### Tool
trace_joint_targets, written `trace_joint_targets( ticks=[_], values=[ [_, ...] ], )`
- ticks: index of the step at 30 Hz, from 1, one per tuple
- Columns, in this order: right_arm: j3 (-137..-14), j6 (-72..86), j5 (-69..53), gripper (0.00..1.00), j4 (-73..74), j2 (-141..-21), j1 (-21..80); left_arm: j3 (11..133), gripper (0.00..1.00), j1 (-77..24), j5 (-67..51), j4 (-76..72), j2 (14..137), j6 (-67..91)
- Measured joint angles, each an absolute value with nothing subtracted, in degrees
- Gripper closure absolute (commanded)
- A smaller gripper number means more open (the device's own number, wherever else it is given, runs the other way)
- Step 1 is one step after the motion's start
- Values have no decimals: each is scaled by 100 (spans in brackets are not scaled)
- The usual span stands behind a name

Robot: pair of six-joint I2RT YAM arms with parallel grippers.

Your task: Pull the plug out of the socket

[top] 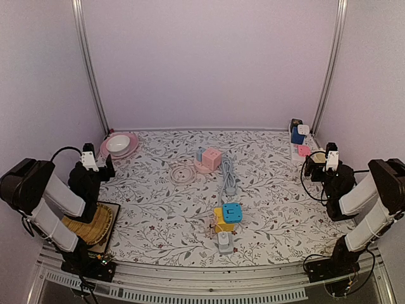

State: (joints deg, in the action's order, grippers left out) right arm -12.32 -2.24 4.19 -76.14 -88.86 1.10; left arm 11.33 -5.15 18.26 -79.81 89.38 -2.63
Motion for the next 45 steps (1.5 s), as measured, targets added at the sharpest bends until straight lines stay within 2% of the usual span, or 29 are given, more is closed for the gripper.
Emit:
trace_joint_targets(
  ticks=[19, 22, 24, 29, 34, 36, 40, 45],
  values=[
    [-1188, -244, 436, 1, -7470, -8650, 119, 1127, 3, -519, 1752, -7953, 8875, -320],
    [-1267, -185, 565, 1, -6735, -7762, 152, 1146, 3, -604, 1522, -7373, 8189, -451],
    [-1638, 106, 591, 1, -5763, -7015, 150, 1424, 3, -749, 1278, -6440, 7378, -421],
    [-2971, 814, 121, 1, -3782, -5940, 150, 3111, 3, -1367, 952, -3822, 6176, 134],
    [-4108, 1194, -231, 1, -2174, -5780, 154, 4303, 3, -1706, -21, -2248, 5741, 484],
    [-4316, 1509, -30, 1, -1540, -5784, 156, 4565, 3, -1706, -25, -1806, 5655, 825],
    [-4333, 2209, 156, 1, -585, -5793, 69, 4698, 3, -1417, 89, -1096, 5485, 1750],
    [-4152, 2727, 45, 1, -233, -5870, 30, 4689, 3, -1116, -3, -716, 5548, 2561]
  ],
)
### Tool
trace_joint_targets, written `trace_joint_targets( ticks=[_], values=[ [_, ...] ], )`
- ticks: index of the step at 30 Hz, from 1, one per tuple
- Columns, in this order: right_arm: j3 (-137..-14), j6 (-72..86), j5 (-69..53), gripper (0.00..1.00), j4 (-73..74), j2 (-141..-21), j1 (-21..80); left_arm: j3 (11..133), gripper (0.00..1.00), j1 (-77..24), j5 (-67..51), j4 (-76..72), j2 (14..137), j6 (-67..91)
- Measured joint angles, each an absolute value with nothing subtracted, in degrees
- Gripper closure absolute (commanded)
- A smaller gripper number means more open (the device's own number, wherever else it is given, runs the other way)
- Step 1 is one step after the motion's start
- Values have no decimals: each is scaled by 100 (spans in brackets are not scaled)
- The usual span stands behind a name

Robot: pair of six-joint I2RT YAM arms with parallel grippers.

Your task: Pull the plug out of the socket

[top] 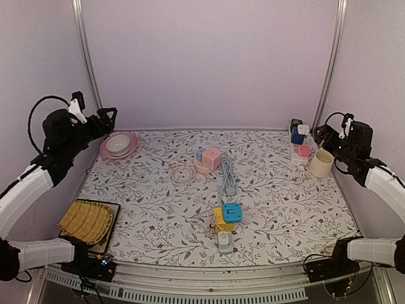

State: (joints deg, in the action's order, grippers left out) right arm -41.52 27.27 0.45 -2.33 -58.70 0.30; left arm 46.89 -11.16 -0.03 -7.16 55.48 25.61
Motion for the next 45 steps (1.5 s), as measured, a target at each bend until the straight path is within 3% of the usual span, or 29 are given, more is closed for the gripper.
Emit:
trace_joint_targets(
  ticks=[6, 14, 18, 38, 45],
  values=[
    [-4165, 2849, -211, 1, 91, -6659, 32, 4464, 3, -1310, -338, -685, 5664, 3006],
    [-4405, 2718, -228, 1, 552, -8049, 36, 4228, 3, -3000, 187, -285, 5970, 3061],
    [-4709, 2558, -176, 3, 648, -8672, 36, 3776, 3, -3256, 399, -104, 5819, 3212],
    [-6160, 2112, 733, 41, 1079, -10672, 489, 3756, 3, -3273, 648, 615, 4827, 3271],
    [-6386, 2010, 714, 73, 1286, -10936, 515, 3756, 3, -3273, 622, 624, 4471, 3291]
  ],
)
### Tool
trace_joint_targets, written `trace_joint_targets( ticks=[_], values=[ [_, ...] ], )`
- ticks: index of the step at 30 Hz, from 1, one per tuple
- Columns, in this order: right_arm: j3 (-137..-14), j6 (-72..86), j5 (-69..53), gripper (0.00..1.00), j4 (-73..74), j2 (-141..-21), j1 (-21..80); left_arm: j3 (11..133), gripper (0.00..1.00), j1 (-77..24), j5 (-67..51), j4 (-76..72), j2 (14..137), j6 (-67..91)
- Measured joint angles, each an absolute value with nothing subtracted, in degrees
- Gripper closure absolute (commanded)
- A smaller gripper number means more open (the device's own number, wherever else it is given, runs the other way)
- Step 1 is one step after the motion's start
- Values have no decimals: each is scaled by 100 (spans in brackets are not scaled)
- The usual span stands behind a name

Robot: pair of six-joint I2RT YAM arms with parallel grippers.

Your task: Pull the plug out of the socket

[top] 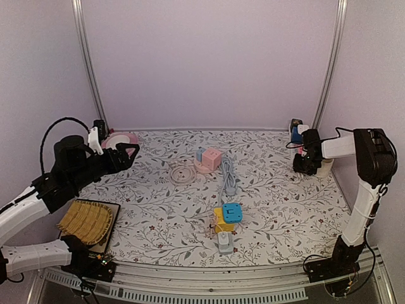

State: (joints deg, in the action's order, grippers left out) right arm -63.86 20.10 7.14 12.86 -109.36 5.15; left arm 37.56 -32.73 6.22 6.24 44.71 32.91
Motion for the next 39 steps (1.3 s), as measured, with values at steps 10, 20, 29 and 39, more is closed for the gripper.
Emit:
trace_joint_targets(
  ticks=[10, 20, 29, 39],
  values=[
    [-5824, 2086, 794, 93, 1192, -10475, 1378, 3658, 3, -3503, -139, 410, 4829, 3688],
    [-4342, 2593, 871, 90, 1601, -8807, 3675, 3465, 3, -5105, 202, 45, 5854, 4165],
    [-3782, 3345, 1031, 65, 2034, -8143, 5470, 3516, 3, -5754, 613, -360, 6901, 4278],
    [-3509, 3865, 1232, 30, 2429, -6777, 5695, 3841, 3, -6208, 749, -701, 7756, 4285]
  ],
)
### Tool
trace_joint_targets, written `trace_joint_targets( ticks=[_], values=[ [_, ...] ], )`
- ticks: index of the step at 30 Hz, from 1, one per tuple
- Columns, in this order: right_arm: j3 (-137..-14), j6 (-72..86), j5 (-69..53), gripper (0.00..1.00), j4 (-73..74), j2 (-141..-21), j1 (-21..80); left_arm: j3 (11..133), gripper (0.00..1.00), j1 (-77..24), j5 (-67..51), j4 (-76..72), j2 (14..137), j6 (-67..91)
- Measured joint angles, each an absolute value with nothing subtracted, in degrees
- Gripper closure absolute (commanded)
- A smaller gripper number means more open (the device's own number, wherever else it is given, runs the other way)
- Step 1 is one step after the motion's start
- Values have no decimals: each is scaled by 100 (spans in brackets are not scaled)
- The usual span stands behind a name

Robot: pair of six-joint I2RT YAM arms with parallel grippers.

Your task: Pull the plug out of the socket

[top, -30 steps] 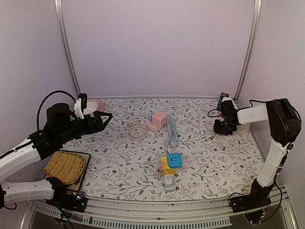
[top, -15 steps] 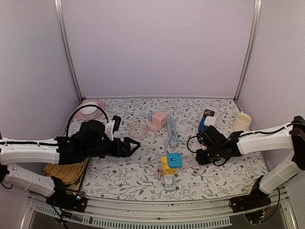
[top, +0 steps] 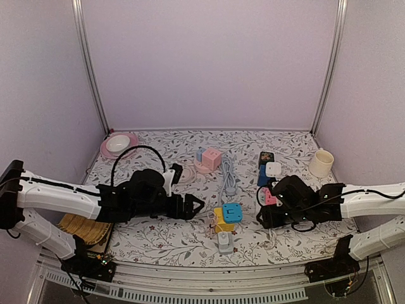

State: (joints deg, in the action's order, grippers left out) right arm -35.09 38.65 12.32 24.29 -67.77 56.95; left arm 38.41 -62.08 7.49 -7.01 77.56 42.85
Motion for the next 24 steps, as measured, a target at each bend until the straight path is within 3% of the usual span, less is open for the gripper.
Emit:
trace_joint_targets(
  ticks=[12, 24],
  values=[
    [-3465, 4056, 202, 30, 1044, -6090, 5695, 4226, 3, -6554, 851, -808, 8490, 4429],
    [-3428, 4379, -497, 30, -318, -7253, 5693, 4563, 3, -6600, 1114, -762, 8840, 4633]
  ],
)
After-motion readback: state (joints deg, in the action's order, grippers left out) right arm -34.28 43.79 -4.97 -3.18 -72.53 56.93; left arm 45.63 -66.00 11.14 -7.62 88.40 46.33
